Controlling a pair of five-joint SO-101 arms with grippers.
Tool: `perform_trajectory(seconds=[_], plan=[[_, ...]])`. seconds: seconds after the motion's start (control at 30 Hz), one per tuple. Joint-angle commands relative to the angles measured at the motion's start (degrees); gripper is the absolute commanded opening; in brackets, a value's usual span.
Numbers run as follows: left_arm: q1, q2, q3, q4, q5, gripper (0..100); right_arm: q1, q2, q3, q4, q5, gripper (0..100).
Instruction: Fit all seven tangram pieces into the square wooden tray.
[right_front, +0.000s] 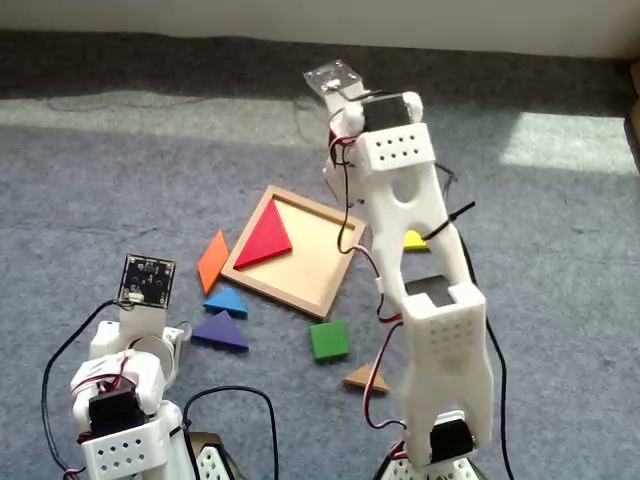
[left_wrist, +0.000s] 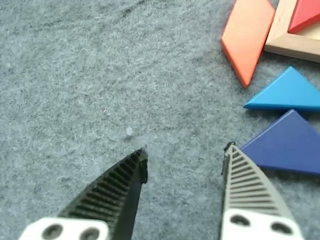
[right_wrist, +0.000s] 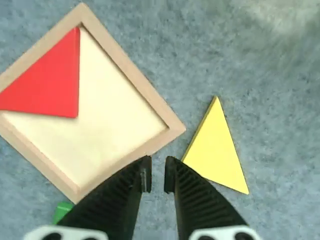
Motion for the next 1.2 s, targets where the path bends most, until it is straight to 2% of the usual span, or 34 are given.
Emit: perform_trajectory(seconds=[0.0,0.1,0.2,0.4,0.5,0.7,0.9,1.17], plan=[[-0.7,-2.0,-0.3,-1.3,0.1,25,3.0,-10.4,7.0,0.7,5.5,13.0],[-0.7,-2.0,-0.3,-1.3,0.1,25,4.9,-12.4,12.6,0.7,12.0,19.2],[-0.7,-2.0,-0.3,-1.3,0.1,25,6.4,-11.1,16.5,-1.2,18.5,21.2],[-0.7,-2.0,-0.3,-1.3,0.1,25,7.9,-5.2,18.8,-5.8,24.9,21.4],[-0.7,-2.0,-0.3,-1.3,0.1,25,7.7,-2.4,18.7,-6.1,25.7,24.4],[-0.7,-2.0,-0.3,-1.4,0.1,25,7.7,-0.7,18.8,-6.2,25.7,41.6],[-0.7,-2.0,-0.3,-1.4,0.1,25,7.3,0.2,20.4,-12.4,25.7,42.2],[-0.7,-2.0,-0.3,-1.4,0.1,25,5.8,8.6,22.0,-13.1,25.7,42.2]])
